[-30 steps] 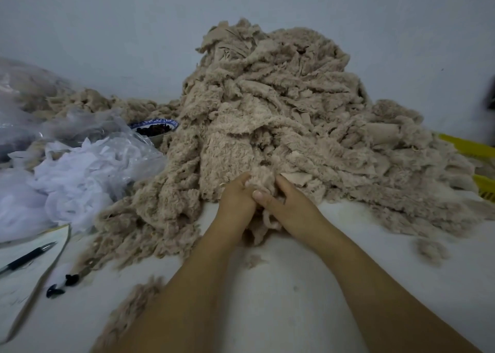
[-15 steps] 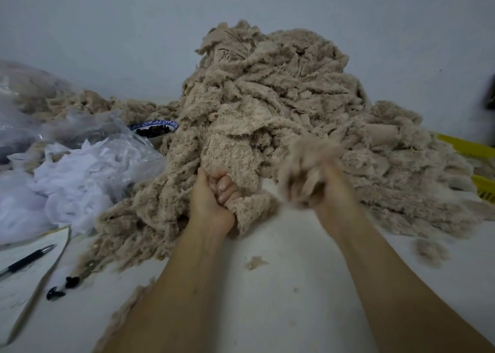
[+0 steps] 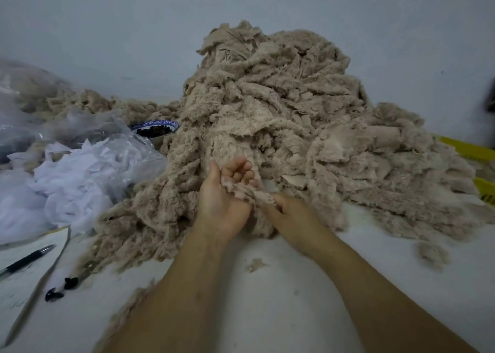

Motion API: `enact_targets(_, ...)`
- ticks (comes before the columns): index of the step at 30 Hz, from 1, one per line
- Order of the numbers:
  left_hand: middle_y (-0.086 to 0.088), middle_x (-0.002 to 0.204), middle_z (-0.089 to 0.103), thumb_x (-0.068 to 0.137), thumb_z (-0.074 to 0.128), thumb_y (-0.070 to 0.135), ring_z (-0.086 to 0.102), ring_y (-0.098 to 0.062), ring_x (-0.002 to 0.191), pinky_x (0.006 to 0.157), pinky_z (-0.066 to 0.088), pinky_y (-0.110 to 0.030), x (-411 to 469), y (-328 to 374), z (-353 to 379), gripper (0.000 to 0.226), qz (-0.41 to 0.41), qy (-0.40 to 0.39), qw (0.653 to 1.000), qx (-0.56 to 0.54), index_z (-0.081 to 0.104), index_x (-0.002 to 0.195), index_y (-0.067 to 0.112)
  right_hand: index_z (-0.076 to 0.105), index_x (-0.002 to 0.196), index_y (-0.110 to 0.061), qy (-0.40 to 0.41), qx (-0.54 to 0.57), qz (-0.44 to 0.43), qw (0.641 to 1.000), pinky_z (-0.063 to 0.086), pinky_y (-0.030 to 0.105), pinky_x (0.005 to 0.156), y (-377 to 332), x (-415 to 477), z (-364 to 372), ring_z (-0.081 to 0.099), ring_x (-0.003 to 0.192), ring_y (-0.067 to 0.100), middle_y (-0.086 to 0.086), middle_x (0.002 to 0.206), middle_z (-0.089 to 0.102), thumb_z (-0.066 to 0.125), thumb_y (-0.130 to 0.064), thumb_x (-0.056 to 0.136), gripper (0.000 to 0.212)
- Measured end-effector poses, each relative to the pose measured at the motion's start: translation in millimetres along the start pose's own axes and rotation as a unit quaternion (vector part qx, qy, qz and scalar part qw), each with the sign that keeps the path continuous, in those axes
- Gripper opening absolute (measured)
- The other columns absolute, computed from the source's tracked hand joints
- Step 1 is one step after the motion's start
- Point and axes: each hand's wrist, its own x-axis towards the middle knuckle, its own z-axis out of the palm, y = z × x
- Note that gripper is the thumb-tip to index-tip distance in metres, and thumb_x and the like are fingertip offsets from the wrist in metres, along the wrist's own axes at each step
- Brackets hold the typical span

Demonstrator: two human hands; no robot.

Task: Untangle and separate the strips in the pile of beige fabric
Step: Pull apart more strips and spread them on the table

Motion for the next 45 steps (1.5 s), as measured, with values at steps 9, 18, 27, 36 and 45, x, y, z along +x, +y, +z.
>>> enact_targets(9,0.001,0.051,0.043,0.105,0.021,0.049,0.029,-0.009,0.04,0.044,0.026,-0.021,-7,10,3,0.068,-0.008,-0.058,0.998,-0.001,0.048,0.052,0.016,0.058,0.082,-0.019,0.268,0.207,0.171,0.925,0.05,0.032,0.067,12,10,-36,0.058,0.077,0.023,0.006,0.082,0.061,0.045,-0.034,0.104,0.03)
enact_targets(18,0.001,0.044,0.033,0.105,0.025,0.051,0.02,-0.01,0.036,0.038,0.015,-0.02,0,20,-9,0.07,0.074,0.063,0.986,0.135,0.045,0.047,0.016,0.058,0.092,-0.039,0.382,0.506,0.18,0.752,0.037,0.018,0.035,21,7,-62,0.042,0.035,0.006,-0.006,0.053,0.052,0.038,-0.028,0.106,0.027)
enact_targets(27,0.0,0.054,0.062,0.1,0.05,0.044,0.052,-0.019,0.046,0.038,0.037,-0.024,-2,-27,-1,0.053,-0.101,0.025,0.887,0.449,0.069,0.059,0.017,0.067,0.07,-0.015,0.096,0.588,0.14,0.791,0.023,0.016,0.029,-8,3,-33,0.028,0.033,0.003,-0.005,0.046,0.042,0.042,-0.024,0.104,0.043)
enact_targets(36,-0.003,0.061,0.055,0.094,0.051,0.003,0.049,-0.01,0.051,0.061,0.047,-0.019,8,-9,-5,0.019,-0.099,0.098,0.985,0.105,0.056,0.077,0.009,0.08,0.076,-0.018,-0.129,0.532,0.153,0.823,0.051,0.02,0.05,-25,-16,-23,0.066,0.061,0.01,0.001,0.076,0.072,0.06,-0.038,0.078,0.029)
enact_targets(45,-0.011,0.055,0.052,0.098,0.055,0.034,0.044,-0.009,0.045,0.047,0.034,-0.021,4,-1,-9,0.034,0.062,0.237,0.84,0.484,0.065,0.077,0.009,0.058,0.088,-0.015,0.183,0.478,0.205,0.834,0.042,0.026,0.054,0,8,-27,0.051,0.055,0.016,0.0,0.065,0.056,0.047,-0.021,0.1,0.018)
